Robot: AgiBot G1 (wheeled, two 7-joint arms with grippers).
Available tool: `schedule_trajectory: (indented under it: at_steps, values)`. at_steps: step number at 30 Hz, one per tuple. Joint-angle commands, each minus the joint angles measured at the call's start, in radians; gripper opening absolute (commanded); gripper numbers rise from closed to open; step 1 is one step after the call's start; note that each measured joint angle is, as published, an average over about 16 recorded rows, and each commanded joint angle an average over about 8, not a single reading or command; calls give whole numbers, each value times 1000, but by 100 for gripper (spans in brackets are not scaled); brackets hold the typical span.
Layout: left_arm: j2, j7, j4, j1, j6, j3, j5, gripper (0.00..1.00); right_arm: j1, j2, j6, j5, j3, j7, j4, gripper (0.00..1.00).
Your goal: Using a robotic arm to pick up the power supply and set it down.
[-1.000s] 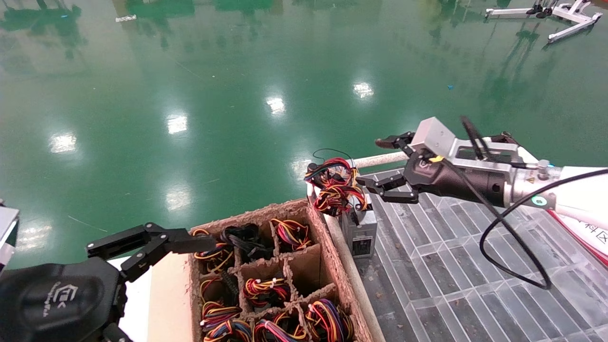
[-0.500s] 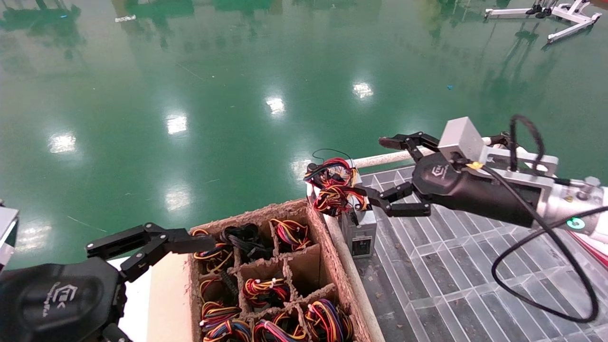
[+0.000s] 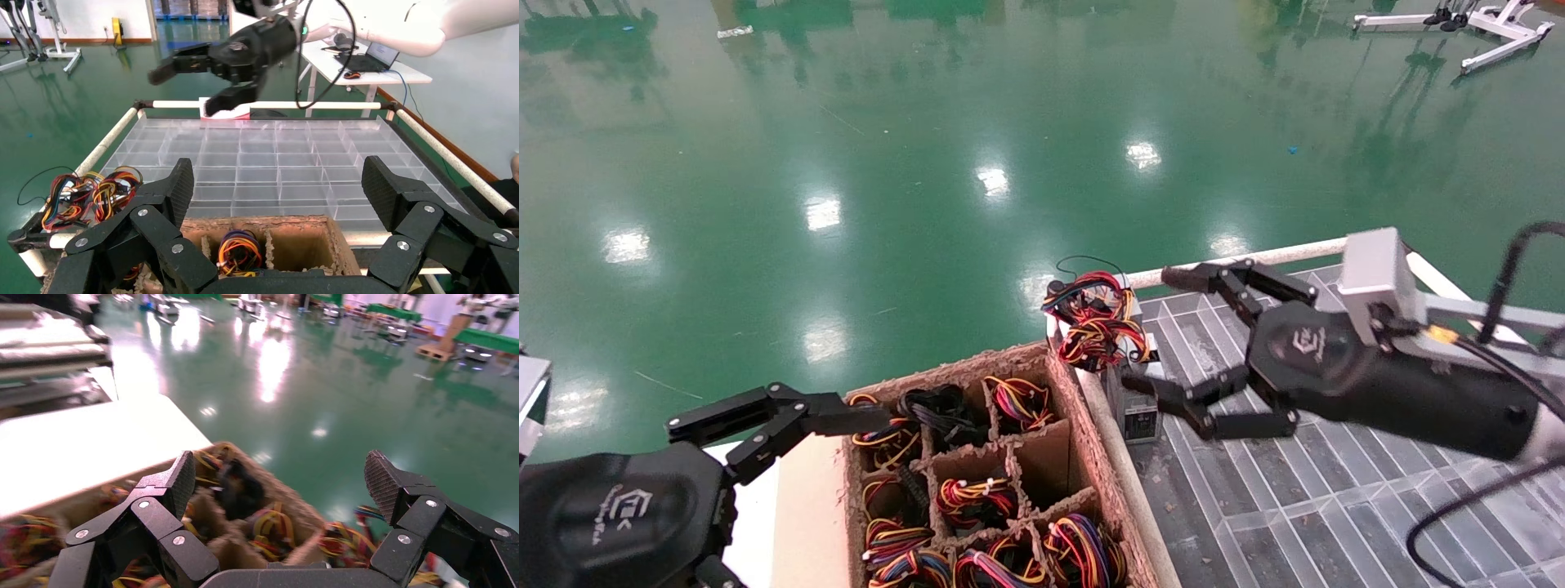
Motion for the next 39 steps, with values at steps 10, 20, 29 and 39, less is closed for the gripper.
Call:
schedule_trajectory:
  at_steps: [10, 20, 29, 39]
  values:
    - [0, 0, 0, 0, 0, 0, 0, 100, -140, 93, -55, 121, 45, 147, 235, 100]
    - [0, 0, 0, 0, 0, 0, 0, 100, -245, 163, -98, 212, 79, 254, 414, 100]
    - [0, 0, 0, 0, -1, 0, 0, 100, -254, 169, -102, 222, 84, 259, 428, 100]
    - [0, 0, 0, 0, 0, 0, 0, 100, -244, 162, -97, 211, 80, 252, 409, 100]
